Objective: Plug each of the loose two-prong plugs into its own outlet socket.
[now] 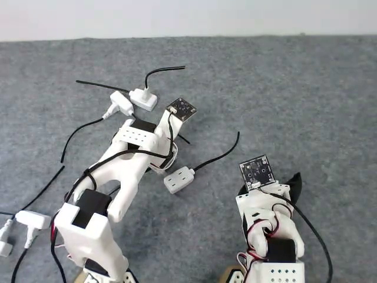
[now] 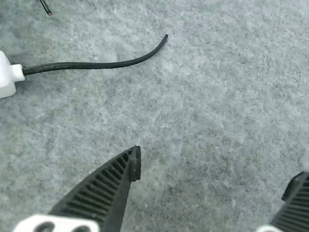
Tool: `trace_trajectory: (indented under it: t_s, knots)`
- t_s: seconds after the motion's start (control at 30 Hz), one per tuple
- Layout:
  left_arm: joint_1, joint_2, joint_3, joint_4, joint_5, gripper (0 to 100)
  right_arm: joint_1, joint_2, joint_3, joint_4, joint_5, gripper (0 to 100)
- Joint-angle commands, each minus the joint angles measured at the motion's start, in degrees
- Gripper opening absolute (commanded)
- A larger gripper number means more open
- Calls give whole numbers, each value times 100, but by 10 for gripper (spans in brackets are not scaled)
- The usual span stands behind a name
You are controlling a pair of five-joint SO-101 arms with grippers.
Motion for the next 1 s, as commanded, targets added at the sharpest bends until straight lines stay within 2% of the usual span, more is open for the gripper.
trace_trajectory:
  t_s: [0.0,0.2,0.3,0.43,0.67,0.8,0.97]
  knots:
    - [9,237,-409,246,-176,246,-31,-57,88,-57,-62,451]
    - [-281,1732,-2316,1662,-132,246,-31,-57,88,-57,-62,451]
    - [-255,2163,-2914,2119,-149,223,-31,-57,88,-57,-62,451]
    - [-193,2171,-2897,2119,-149,159,-31,-57,88,-57,-62,451]
    - [-185,2154,-2853,2127,-149,157,-31,-57,88,-57,-62,451]
    - [-149,2154,-2791,2127,-149,2,-31,-57,88,-57,-62,451]
    - [-149,2154,-2791,2119,-158,11,-31,-57,88,-57,-62,451]
